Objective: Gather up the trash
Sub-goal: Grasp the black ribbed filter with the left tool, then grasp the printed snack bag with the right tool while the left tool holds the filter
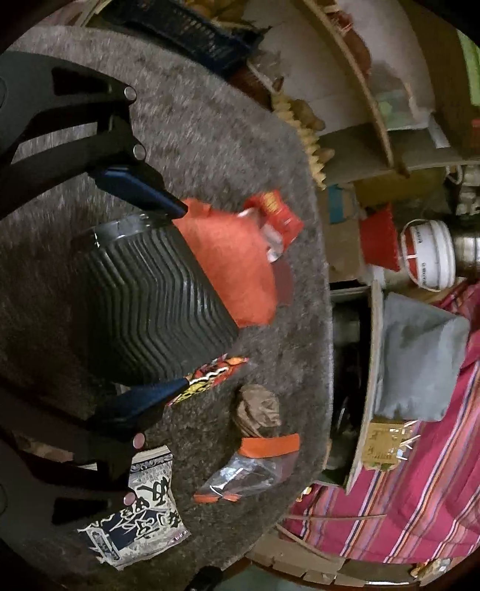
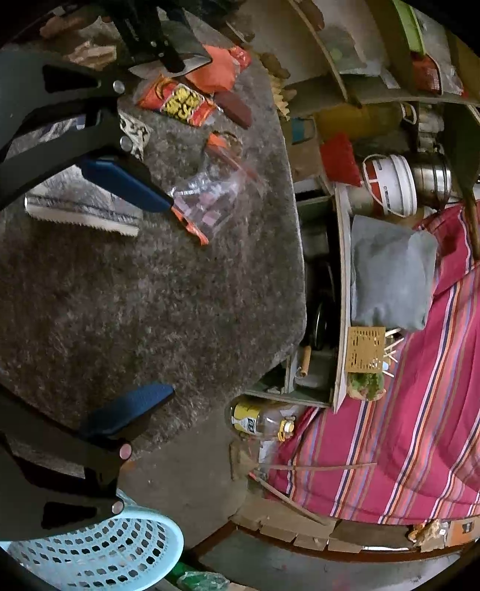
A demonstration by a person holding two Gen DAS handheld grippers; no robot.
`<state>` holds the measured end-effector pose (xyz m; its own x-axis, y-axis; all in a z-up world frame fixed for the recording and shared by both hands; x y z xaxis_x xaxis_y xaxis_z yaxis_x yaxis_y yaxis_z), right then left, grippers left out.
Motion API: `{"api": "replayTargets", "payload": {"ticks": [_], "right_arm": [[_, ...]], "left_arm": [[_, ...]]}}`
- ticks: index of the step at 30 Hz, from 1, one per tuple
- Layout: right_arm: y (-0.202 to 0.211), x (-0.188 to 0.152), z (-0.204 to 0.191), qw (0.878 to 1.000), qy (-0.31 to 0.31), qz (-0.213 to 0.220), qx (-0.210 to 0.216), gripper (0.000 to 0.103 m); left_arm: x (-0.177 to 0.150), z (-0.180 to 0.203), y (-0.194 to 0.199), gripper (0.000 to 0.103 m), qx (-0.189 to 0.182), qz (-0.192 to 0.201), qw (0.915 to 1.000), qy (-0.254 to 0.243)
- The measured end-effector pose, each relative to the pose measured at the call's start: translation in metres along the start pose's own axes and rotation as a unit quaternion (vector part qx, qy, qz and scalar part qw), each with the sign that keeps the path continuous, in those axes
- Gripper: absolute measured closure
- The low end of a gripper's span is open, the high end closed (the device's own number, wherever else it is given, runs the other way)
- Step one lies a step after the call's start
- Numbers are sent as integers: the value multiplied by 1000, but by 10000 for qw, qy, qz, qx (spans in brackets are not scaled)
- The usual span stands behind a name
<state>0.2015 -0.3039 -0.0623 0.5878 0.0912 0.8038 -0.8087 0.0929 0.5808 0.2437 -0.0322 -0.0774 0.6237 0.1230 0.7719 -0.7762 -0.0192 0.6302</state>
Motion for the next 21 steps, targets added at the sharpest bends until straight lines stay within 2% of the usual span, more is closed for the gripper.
{"api": "replayTargets", "payload": {"ticks": [6, 12, 21], "right_arm": [[0, -8, -24, 9995, 200, -190, 175, 11], [3, -16, -50, 9979, 331, -325, 454, 11], [-14, -34, -58, 9949, 378, -895, 275, 11]], "left_arm": [[3, -18, 31, 19, 76, 290, 9996, -3], [1, -41, 45, 19, 276, 463, 9985, -81], [3, -88, 61, 19, 414, 632, 9971, 65]]}}
Point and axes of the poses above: each gripper's, at about its wrist camera, not at the fingertips, and y roughly against the way its jaws point, z to its right, x to its top, the point moved 3 cm from there along -y, roughly the way its jaws point, and after that the axes turned 11 degrees about y, right-handed, at the moved point
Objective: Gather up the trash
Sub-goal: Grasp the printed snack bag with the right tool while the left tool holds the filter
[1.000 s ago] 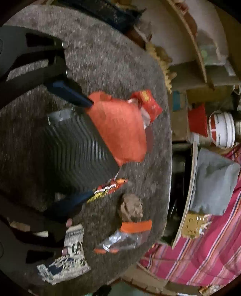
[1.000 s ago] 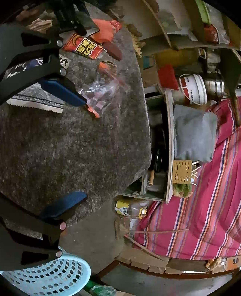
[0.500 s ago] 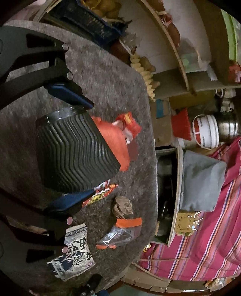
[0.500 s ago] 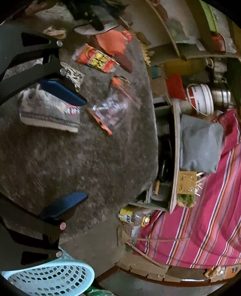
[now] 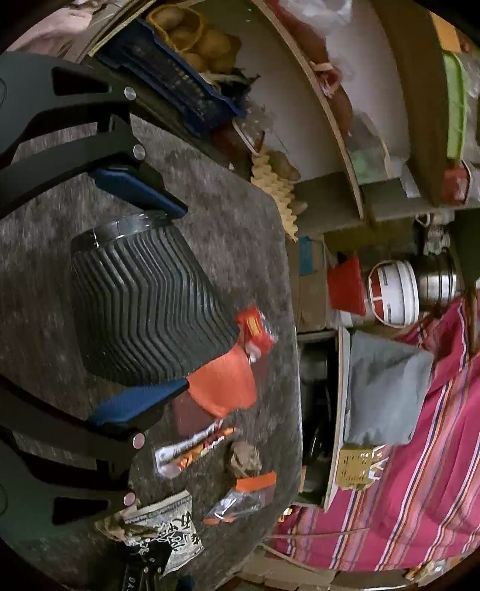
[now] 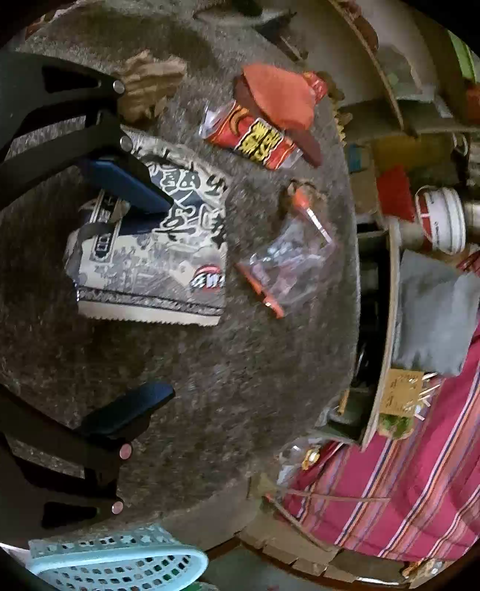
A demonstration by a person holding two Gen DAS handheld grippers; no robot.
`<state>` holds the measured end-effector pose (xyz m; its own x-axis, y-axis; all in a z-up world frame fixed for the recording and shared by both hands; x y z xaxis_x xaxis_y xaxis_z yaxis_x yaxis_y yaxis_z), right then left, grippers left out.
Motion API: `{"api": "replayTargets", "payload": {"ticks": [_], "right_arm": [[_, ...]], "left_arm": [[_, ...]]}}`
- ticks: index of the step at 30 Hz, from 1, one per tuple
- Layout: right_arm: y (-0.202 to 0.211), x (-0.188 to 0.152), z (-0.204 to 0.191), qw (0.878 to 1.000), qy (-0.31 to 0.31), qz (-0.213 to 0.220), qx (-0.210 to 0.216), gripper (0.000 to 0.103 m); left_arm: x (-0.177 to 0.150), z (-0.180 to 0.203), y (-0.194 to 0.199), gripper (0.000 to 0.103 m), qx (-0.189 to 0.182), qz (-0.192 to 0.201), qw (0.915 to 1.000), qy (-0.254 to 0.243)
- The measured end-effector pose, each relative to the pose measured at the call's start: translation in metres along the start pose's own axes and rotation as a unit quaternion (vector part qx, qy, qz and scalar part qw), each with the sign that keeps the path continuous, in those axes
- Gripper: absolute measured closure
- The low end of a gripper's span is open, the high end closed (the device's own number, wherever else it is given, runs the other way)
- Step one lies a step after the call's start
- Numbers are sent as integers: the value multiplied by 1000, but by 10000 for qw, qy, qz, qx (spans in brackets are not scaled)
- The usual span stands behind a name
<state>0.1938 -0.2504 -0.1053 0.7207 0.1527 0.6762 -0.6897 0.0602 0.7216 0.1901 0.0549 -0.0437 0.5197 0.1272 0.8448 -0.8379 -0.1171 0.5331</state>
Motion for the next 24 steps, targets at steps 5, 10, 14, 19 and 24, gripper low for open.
{"api": "replayTargets", "payload": {"ticks": [5, 10, 14, 19, 24], "right_arm": [[-8, -3, -8, 9998, 81, -202, 35, 11], [-8, -3, -19, 9993, 282, -232, 37, 16], [-9, -5, -20, 9990, 163, -237, 337, 28], [-7, -5, -25, 9984, 276, -172, 468, 46], [-6, -2, -22, 9979, 286, -95, 577, 72]], "left_arm": [[1, -16, -4, 19, 62, -13, 9999, 110], [2, -23, -5, 19, 63, -12, 9999, 133], [2, -25, -5, 19, 60, 2, 9999, 136], [3, -26, -4, 19, 47, 16, 9999, 144], [2, -24, -4, 19, 42, 37, 9999, 158]]}}
Point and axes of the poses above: each gripper's, at about its wrist camera, not at the fingertips, and y roughly against the way its jaws point, z to its right, x to its top, the point moved 3 cm from there along -y, roughly the way its jaws point, and after that the axes turned 11 degrees about y, right-handed, at the moved point
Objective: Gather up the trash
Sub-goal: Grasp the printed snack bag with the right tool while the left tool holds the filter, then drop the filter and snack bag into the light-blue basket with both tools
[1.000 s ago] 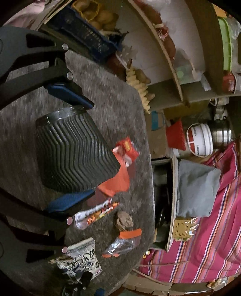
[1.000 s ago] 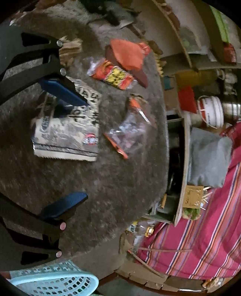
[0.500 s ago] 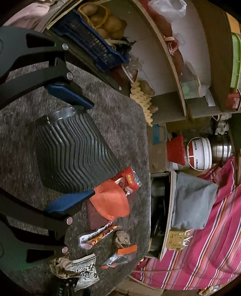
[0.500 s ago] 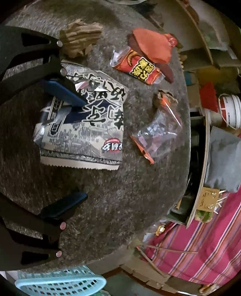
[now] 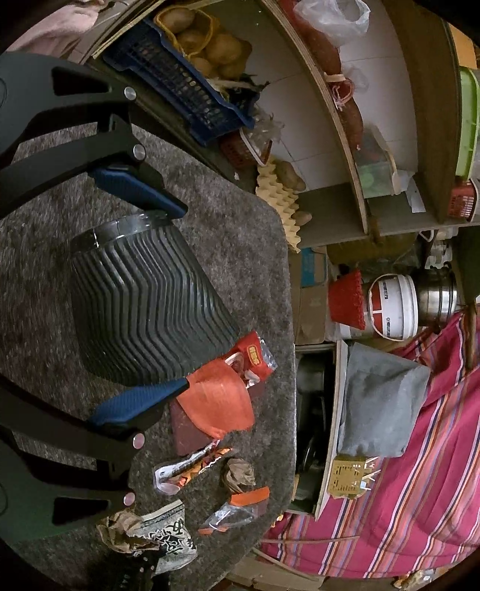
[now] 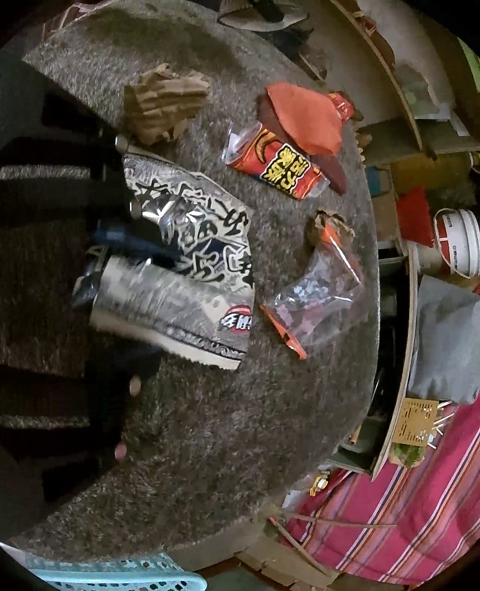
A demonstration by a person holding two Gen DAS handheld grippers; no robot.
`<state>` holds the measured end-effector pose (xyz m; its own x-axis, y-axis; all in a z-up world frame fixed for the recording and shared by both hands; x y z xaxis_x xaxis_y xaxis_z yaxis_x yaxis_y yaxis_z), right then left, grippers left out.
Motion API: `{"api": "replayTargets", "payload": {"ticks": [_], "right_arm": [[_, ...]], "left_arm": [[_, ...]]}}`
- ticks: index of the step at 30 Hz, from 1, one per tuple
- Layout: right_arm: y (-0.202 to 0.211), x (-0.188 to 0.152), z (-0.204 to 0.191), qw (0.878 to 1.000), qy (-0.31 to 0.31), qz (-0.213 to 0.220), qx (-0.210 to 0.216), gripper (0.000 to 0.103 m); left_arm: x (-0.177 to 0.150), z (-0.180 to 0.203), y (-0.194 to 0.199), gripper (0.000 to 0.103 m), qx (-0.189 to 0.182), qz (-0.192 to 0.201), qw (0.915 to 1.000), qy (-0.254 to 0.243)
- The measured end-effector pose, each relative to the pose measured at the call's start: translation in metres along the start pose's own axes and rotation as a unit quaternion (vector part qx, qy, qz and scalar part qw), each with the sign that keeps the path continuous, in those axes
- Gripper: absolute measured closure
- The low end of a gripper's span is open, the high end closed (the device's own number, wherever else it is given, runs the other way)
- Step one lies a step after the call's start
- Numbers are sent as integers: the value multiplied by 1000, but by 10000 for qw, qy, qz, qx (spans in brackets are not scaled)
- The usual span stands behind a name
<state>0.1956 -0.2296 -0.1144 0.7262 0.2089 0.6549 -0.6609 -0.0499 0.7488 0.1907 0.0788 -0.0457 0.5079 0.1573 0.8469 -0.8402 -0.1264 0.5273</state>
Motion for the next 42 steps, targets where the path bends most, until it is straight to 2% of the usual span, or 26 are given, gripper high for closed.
{"api": "replayTargets", "payload": {"ticks": [1, 5, 6, 13, 21, 33, 42], "right_arm": [[0, 1, 0, 10000, 16, 22, 32, 73], [3, 4, 1, 9998, 32, 145, 154, 91], [5, 4, 3, 9997, 21, 184, 171, 91], [22, 8, 36, 9971, -433, 536, 315, 92], [52, -3, 90, 9920, -918, 856, 143, 92], [104, -41, 169, 9818, -1497, 1156, -181, 92], [141, -86, 245, 9689, -2075, 1227, -550, 92]], "left_arm": [[0, 0, 1, 19, 2, -9, 10000, -3], [-1, 8, 0, 19, 0, -28, 10000, -21], [-1, 11, 0, 19, -3, -26, 10000, -32], [1, 35, 4, 19, -112, -7, 9999, -60], [5, 77, 19, 19, -350, 108, 9992, -147], [-3, 174, 47, 19, -983, 163, 9942, -404], [-18, 255, 65, 19, -1520, 148, 9853, -766]]}}
Point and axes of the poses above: each gripper's, at about its wrist camera, not at the fingertips, and y roughly against the way its jaws point, z to its right, x to its top, the point moved 3 cm from there along -y, roughly the way its jaws point, and after that the axes turned 11 degrees about y, right-handed, at the moved point
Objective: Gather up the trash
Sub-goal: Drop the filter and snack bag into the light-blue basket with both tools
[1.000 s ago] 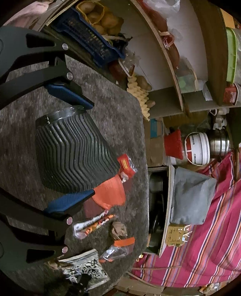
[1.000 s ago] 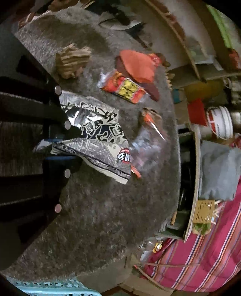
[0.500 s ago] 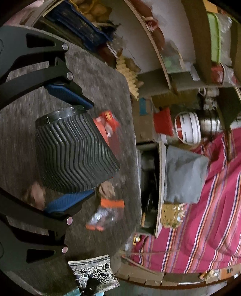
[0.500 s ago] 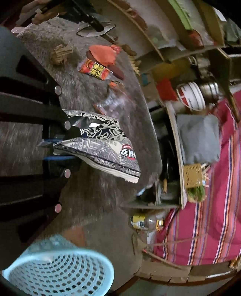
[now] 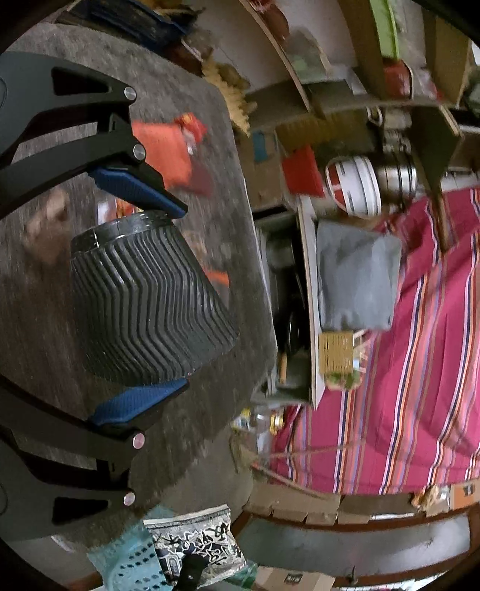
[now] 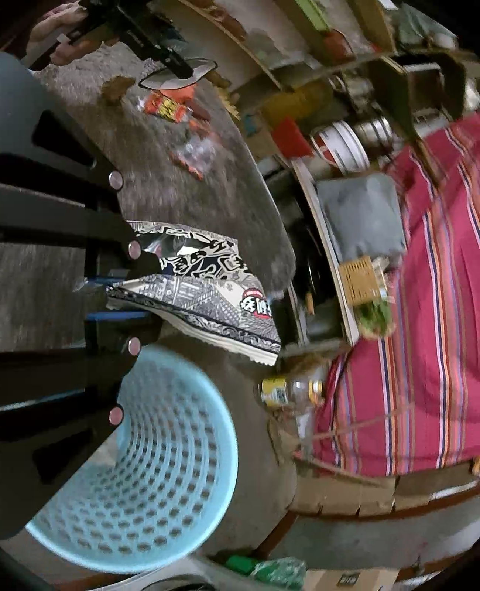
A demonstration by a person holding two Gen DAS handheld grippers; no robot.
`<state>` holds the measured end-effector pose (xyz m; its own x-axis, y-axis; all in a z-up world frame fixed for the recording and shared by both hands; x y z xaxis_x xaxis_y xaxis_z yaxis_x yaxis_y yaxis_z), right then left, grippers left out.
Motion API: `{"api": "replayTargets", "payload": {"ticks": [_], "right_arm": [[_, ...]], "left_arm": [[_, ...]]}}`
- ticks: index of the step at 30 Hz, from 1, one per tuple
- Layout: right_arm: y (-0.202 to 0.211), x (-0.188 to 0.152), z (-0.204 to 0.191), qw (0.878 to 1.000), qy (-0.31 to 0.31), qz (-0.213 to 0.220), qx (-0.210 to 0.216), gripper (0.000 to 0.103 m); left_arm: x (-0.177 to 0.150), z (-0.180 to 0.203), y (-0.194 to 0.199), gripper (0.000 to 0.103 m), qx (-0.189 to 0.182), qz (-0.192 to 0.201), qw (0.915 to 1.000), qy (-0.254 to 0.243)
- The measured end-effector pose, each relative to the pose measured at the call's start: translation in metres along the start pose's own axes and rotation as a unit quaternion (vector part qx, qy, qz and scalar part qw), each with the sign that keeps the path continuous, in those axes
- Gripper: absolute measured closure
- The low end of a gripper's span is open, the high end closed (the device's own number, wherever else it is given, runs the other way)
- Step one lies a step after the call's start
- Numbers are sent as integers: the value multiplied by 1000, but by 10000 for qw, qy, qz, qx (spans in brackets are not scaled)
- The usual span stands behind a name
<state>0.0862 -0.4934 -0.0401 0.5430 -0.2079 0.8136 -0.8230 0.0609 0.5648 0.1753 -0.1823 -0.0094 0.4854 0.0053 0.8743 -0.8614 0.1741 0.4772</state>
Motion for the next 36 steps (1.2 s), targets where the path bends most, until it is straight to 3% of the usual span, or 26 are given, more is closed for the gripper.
{"api": "replayTargets", "payload": {"ticks": [8, 19, 30, 36], "right_arm": [[23, -5, 72, 9977, -464, 127, -483, 92], [44, -21, 133, 9925, -704, 97, -994, 92], [51, -40, 170, 9883, -881, -39, -1246, 92], [50, -42, 173, 9890, -866, -63, -1201, 92]], "left_arm": [[-2, 72, -2, 19, -537, -104, 9983, -206], [-18, 187, 8, 19, -1267, -74, 9895, -690], [-47, 272, 4, 19, -1834, -315, 9778, -968], [-54, 294, -5, 17, -2010, -535, 9720, -1088]]}}
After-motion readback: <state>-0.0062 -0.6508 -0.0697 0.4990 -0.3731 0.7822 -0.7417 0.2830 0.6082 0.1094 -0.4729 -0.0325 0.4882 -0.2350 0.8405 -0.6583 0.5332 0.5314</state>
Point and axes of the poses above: each gripper's, at about its wrist camera, not at the fingertips, and y roughly against the way its jaws point, z to its right, x to its top, the point moved 3 cm from there along -y, roughly the way its jaws point, and after that the axes turned 11 degrees about y, right-handed, at the moved point
